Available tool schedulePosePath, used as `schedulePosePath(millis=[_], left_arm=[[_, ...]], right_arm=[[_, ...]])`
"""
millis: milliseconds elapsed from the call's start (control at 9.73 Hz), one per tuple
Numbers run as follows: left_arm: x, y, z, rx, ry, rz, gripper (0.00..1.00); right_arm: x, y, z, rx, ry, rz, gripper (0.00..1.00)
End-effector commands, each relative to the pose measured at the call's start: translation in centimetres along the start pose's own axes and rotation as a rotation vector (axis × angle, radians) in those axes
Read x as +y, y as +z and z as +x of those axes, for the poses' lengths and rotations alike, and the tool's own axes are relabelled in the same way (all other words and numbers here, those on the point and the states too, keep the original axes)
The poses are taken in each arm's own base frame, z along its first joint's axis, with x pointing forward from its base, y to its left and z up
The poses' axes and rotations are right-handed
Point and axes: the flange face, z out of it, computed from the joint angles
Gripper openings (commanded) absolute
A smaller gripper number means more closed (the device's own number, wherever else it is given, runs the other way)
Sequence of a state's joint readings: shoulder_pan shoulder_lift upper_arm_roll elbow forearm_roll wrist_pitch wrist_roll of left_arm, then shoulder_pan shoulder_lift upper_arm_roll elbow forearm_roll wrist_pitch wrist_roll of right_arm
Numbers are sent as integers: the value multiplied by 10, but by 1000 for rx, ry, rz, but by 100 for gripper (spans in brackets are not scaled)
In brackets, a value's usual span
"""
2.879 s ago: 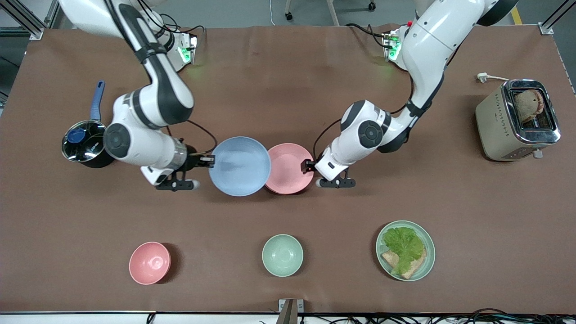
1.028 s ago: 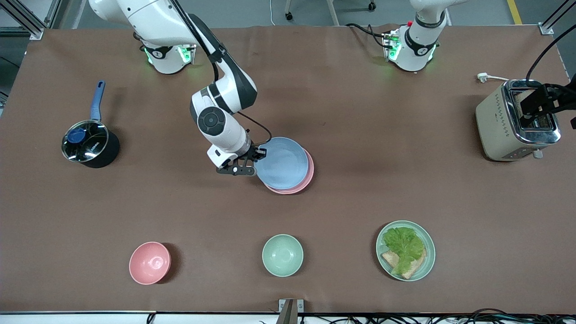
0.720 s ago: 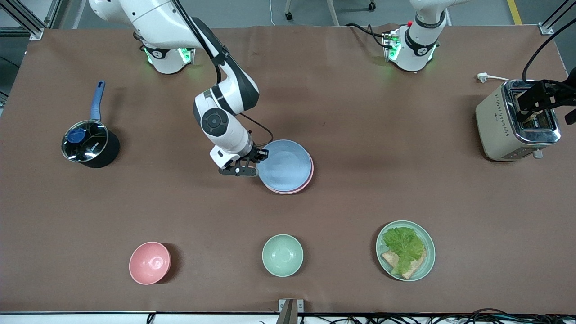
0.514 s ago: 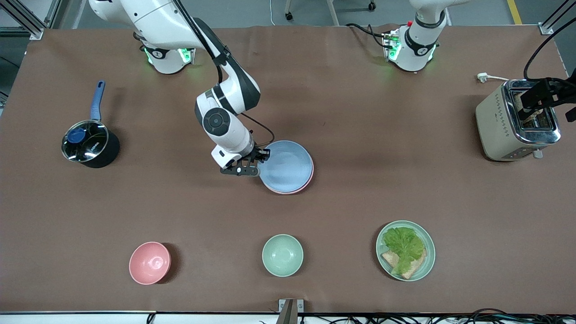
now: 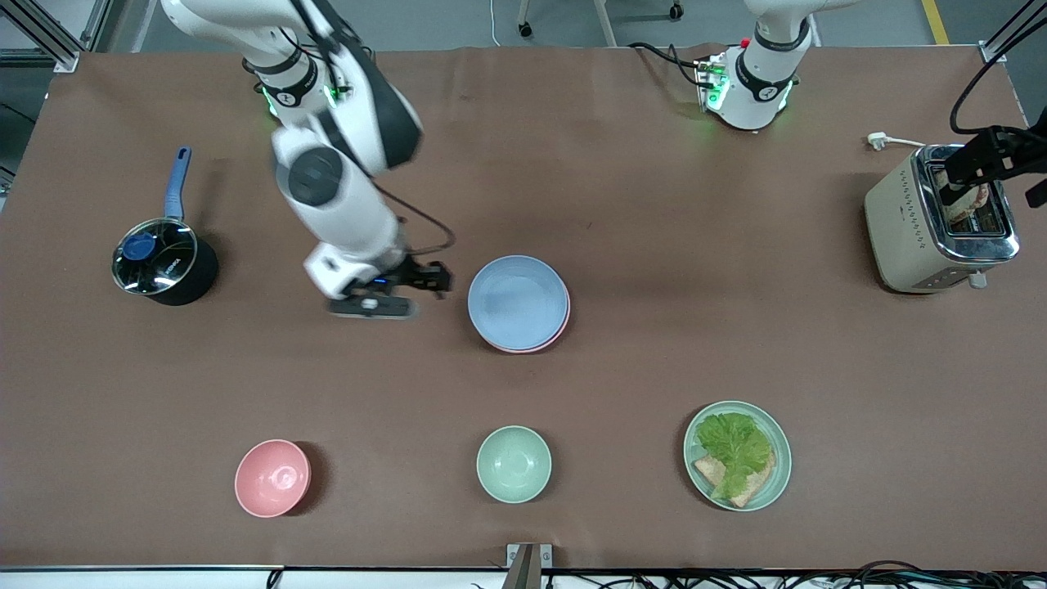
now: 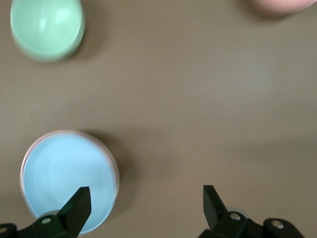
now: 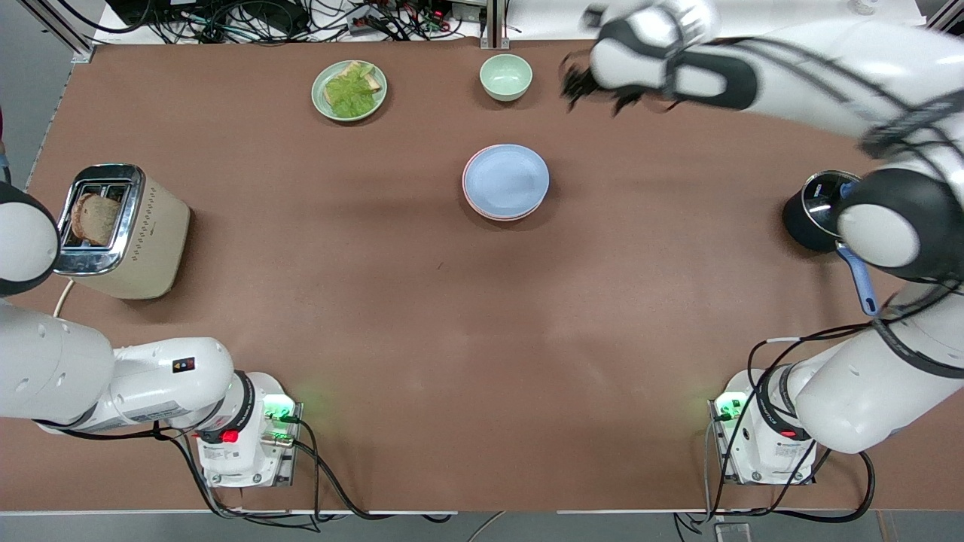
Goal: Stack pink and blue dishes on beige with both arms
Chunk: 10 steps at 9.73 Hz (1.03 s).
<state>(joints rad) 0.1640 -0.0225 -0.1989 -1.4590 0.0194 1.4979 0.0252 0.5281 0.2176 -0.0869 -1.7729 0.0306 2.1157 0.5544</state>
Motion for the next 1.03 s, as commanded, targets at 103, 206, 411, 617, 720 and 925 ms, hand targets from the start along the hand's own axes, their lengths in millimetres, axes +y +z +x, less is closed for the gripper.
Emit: schedulePosePath(millis=[103,206,411,617,720,925], left_arm=[[14,22,-26,-66,-13,-3,100],[16,22,-28,-68,-8,-4,100],[29,26,-33,-78,7,-3,100],[36,32,-41,-85,19,-1,100],[35,33,-39,-88,21,-3,100],[36,35,-35,-91,23,-3,100]], right_arm=[[135,-112,27,82,116,-43,100],[178,-149,30,96,174,-65,100],[235,-209,25,3,168,-104,100],[279,-253,32,36,50,-86,100],[289,-264,33,30,44,-75,100],[313,-262,39,-16,88,-53,100]])
